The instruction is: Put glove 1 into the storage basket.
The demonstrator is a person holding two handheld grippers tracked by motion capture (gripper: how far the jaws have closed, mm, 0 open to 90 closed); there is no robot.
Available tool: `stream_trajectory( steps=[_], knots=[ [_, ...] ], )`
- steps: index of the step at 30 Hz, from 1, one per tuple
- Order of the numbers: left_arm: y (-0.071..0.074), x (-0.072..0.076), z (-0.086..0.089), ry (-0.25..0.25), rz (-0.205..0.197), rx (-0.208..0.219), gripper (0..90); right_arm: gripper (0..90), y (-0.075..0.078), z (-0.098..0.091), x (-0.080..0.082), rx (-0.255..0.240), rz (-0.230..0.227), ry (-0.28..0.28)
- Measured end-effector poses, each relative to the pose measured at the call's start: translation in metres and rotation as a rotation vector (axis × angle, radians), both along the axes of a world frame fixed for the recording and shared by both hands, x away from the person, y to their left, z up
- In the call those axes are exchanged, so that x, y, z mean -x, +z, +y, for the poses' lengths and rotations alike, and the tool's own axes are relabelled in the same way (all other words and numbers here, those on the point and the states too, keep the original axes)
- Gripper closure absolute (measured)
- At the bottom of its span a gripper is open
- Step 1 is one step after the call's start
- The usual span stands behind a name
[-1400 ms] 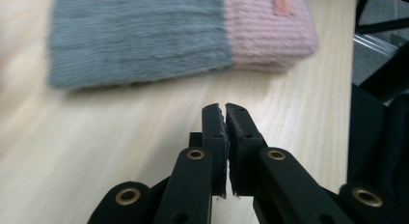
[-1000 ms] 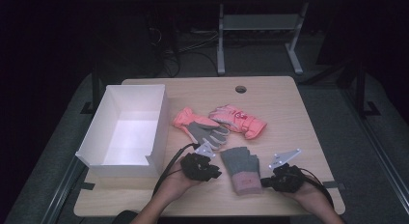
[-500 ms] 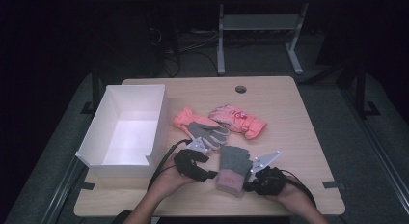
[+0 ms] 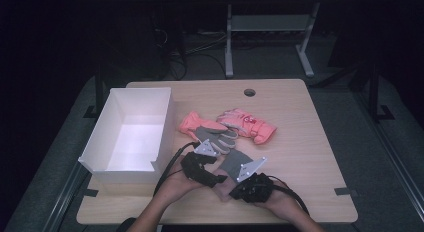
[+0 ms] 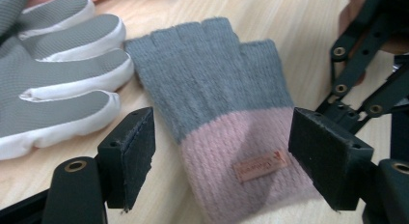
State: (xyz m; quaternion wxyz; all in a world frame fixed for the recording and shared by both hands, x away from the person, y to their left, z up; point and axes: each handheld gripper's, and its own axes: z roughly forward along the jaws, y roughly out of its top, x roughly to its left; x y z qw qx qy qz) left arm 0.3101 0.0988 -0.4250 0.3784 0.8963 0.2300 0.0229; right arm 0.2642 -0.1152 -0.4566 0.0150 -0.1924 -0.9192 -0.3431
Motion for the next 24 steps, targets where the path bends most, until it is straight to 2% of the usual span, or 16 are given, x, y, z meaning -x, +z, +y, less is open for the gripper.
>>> stream_trajectory(
  steps=[1, 2, 6, 9, 13, 15, 16, 19, 21, 24],
  knots=[
    [0.0, -0.001, -0.002, 0.007, 0.002, 0.001, 23.6, 86.5, 0.001, -0.004, 0.0, 0.002, -0.003, -0.015],
    [0.001, -0.002, -0.005, 0.007, 0.002, -0.009, 23.1, 83.5, 0.004, -0.009, 0.002, -0.002, 0.012, -0.049],
    [-0.002, -0.003, -0.017, -0.001, 0.008, -0.048, 19.4, 69.8, 0.011, -0.038, 0.0, -0.019, -0.021, -0.148],
    [-0.003, -0.003, -0.026, -0.002, 0.022, -0.075, 17.9, 60.7, 0.013, -0.055, -0.002, -0.031, -0.027, -0.201],
    [-0.005, -0.005, -0.038, 0.004, 0.015, -0.113, 14.6, 43.6, 0.013, -0.078, -0.003, -0.045, -0.03, -0.275],
    [-0.007, -0.006, -0.045, 0.011, 0.027, -0.112, 13.8, 34.6, 0.012, -0.089, -0.002, -0.039, -0.035, -0.316],
    [-0.009, -0.007, -0.048, 0.008, 0.031, -0.125, 13.4, 30.5, 0.012, -0.094, -0.002, -0.036, -0.029, -0.34],
    [-0.014, -0.006, -0.055, 0.008, 0.033, -0.159, 12.9, 18.4, 0.009, -0.107, 0.002, -0.036, -0.054, -0.392],
    [-0.016, -0.005, -0.057, 0.005, 0.03, -0.171, 12.9, 15.7, 0.007, -0.114, 0.004, -0.036, -0.068, -0.429],
    [-0.022, -0.007, -0.056, 0.025, 0.029, -0.18, 12.8, 14.8, 0.005, -0.119, 0.002, -0.031, -0.065, -0.463]
  ],
)
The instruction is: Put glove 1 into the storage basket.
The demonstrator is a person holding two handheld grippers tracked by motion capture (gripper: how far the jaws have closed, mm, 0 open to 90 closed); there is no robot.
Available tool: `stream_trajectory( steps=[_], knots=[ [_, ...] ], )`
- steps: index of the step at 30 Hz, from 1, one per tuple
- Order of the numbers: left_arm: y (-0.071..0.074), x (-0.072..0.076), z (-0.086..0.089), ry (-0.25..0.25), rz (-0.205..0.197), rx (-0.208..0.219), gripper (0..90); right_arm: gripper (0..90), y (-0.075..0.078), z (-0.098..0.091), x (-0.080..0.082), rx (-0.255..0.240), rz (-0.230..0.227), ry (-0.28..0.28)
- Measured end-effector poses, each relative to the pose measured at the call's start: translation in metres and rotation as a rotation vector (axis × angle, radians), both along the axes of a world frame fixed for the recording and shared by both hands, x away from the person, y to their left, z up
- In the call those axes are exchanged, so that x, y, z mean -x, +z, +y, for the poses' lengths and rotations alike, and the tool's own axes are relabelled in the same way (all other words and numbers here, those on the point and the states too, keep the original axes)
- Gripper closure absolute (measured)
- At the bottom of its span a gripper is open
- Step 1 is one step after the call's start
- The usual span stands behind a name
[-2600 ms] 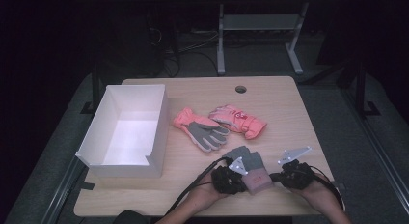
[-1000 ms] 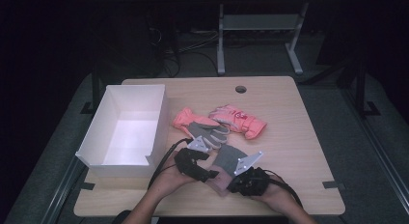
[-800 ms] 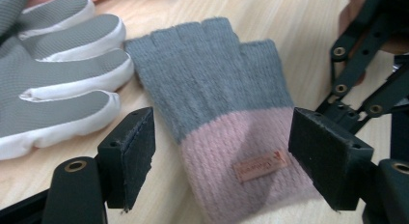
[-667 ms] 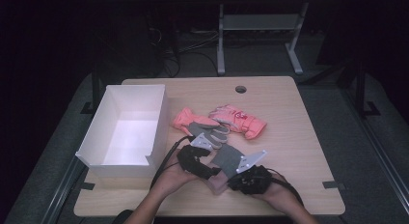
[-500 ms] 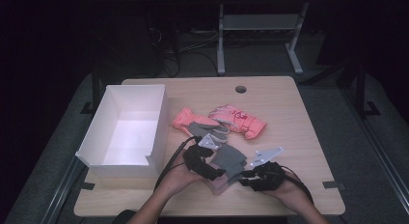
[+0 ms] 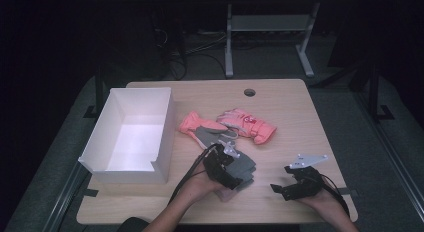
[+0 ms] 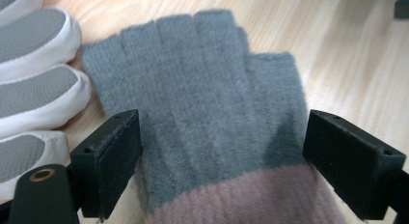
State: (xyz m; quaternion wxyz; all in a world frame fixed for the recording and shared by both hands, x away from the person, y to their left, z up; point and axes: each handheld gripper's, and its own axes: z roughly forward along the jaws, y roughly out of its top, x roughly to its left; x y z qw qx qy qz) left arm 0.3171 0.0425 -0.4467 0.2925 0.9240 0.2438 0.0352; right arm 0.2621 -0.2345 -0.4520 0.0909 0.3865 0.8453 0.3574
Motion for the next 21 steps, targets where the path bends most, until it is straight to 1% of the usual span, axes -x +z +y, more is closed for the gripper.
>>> stream_trajectory(
  steps=[2, 5, 7, 8, 11, 14, 19, 21],
  knots=[
    [-0.0035, -0.0009, 0.0011, 0.002, 0.001, 0.0, 12.6, 14.6, 0.0005, -0.0005, -0.0025, -0.001, -0.008, -0.01],
    [-0.0052, -0.0001, 0.0007, 0.007, -0.007, -0.002, 12.6, 14.0, 0.0008, -0.0023, -0.0037, 0.005, -0.017, -0.015],
    [-0.0059, 0.0, 0.0003, 0.011, -0.014, -0.007, 12.5, 13.6, 0.0013, -0.0039, -0.0037, 0.0, -0.016, -0.029],
    [-0.0061, -0.0001, 0.0005, 0.009, -0.014, -0.007, 12.5, 13.6, 0.0013, -0.0048, -0.0045, 0.002, -0.025, -0.031],
    [-0.0074, -0.0005, 0.002, 0.015, -0.015, -0.002, 12.5, 13.4, 0.0007, -0.0056, -0.0067, 0.002, -0.032, -0.034],
    [-0.009, -0.0014, 0.004, 0.028, -0.007, 0.009, 12.5, 13.2, 0.0001, -0.0047, -0.007, 0.005, -0.025, -0.032],
    [-0.0112, -0.0037, 0.007, 0.038, 0.021, 0.024, 12.4, 13.1, 0.0005, -0.0036, -0.0065, 0.009, -0.026, -0.034],
    [-0.0114, -0.0044, 0.0077, 0.042, 0.043, 0.018, 12.5, 13.0, 0.0001, -0.0035, -0.007, 0.012, -0.033, -0.029]
  ],
)
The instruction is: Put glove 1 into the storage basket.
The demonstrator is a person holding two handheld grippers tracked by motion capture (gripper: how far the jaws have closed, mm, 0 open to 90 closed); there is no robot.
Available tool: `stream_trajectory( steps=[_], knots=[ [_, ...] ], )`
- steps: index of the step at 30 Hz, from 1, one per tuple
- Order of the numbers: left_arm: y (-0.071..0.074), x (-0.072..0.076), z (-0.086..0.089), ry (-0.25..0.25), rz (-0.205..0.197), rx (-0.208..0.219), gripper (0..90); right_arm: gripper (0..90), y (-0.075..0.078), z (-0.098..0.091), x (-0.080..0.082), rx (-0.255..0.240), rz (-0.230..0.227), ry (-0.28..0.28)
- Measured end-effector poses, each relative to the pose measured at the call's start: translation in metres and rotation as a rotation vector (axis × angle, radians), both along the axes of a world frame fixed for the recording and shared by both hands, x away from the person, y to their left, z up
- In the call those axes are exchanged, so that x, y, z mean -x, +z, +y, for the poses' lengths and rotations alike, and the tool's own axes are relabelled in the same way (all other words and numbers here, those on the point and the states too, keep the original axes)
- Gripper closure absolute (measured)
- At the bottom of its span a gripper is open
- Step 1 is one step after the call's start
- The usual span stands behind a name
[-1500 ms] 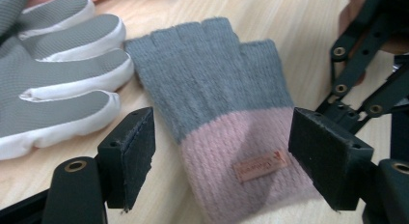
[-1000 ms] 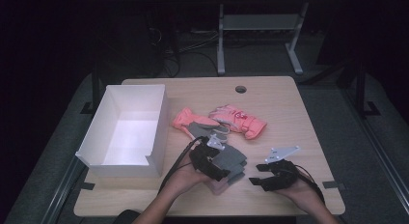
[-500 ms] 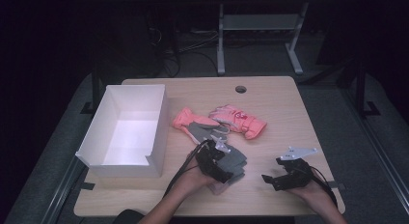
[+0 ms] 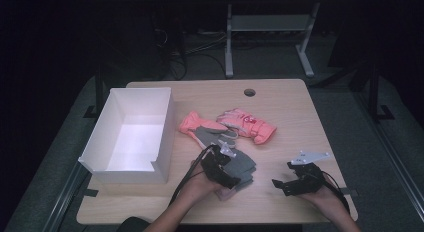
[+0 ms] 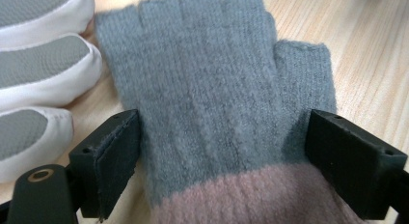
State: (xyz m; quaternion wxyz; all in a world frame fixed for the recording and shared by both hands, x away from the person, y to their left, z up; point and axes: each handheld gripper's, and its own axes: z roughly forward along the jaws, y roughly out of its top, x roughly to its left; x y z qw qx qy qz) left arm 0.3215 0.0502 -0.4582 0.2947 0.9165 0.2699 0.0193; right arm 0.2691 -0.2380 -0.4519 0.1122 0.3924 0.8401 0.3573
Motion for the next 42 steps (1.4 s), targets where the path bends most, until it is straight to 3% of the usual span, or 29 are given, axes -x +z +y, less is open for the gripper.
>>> stream_trajectory(
  steps=[6, 12, 16, 19, 24, 32, 42],
  knots=[
    [0.002, 0.003, -0.002, -0.018, 0.004, -0.006, 16.3, 13.1, -0.001, 0.001, 0.0, 0.007, 0.002, 0.003],
    [0.005, 0.004, -0.004, -0.063, 0.034, 0.013, 37.1, 13.1, -0.001, 0.001, 0.0, 0.008, -0.002, -0.01],
    [0.006, 0.003, -0.006, -0.09, 0.083, 0.038, 53.0, 13.2, -0.002, 0.001, 0.0, 0.001, -0.002, -0.017],
    [0.007, 0.0, -0.007, -0.105, 0.105, 0.031, 58.2, 13.2, -0.002, 0.001, 0.0, -0.001, -0.005, -0.023],
    [0.008, -0.003, -0.004, -0.107, 0.135, 0.069, 60.5, 13.2, -0.002, -0.001, -0.001, -0.01, -0.012, -0.027],
    [0.021, -0.001, 0.0, -0.11, 0.148, 0.113, 60.6, 13.2, -0.002, -0.002, -0.001, -0.007, -0.011, -0.037],
    [0.049, -0.003, 0.014, -0.118, 0.115, 0.124, 59.8, 13.2, -0.002, -0.002, -0.001, -0.014, -0.011, -0.052]
  ],
)
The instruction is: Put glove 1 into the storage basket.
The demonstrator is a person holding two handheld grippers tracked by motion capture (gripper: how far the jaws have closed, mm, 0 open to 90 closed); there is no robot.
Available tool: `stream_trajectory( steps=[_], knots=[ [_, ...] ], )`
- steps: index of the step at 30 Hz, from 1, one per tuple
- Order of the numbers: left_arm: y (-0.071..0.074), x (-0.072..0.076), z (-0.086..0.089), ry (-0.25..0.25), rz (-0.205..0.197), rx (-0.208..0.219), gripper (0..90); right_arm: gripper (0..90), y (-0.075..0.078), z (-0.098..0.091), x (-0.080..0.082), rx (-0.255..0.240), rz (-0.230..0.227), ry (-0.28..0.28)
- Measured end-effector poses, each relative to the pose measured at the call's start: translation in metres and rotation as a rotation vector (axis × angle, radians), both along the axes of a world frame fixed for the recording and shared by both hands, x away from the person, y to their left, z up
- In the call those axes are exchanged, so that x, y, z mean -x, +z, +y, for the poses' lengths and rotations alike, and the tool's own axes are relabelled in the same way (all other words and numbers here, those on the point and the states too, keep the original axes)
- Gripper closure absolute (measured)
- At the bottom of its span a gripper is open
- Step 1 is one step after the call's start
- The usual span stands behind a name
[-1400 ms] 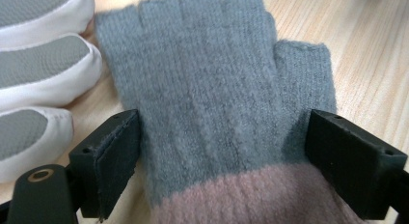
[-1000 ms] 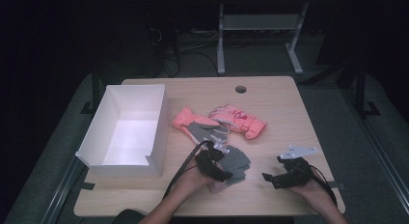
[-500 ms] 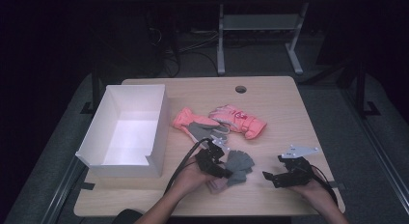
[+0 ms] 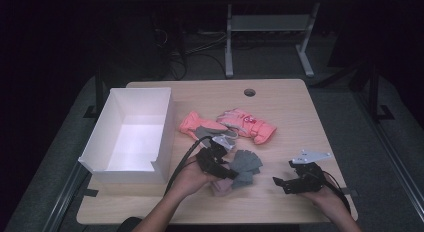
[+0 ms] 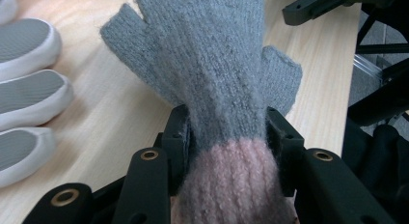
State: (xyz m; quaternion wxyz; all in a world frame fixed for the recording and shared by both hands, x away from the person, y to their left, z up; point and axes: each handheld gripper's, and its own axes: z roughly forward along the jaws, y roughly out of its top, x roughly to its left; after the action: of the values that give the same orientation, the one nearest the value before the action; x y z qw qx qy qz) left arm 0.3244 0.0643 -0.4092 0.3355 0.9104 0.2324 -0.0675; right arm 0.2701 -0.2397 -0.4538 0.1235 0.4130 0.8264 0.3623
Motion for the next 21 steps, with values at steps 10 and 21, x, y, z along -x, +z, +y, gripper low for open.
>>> stream_trajectory(
  steps=[10, 21],
  knots=[
    [0.04, -0.007, 0.02, 0.038, -0.029, 0.023, 59.4, 13.2, -0.001, -0.001, -0.001, 0.002, -0.006, -0.005],
    [0.083, -0.017, 0.047, 0.075, -0.063, 0.046, 59.2, 13.2, -0.002, -0.002, -0.002, 0.001, 0.001, -0.013]
  ],
)
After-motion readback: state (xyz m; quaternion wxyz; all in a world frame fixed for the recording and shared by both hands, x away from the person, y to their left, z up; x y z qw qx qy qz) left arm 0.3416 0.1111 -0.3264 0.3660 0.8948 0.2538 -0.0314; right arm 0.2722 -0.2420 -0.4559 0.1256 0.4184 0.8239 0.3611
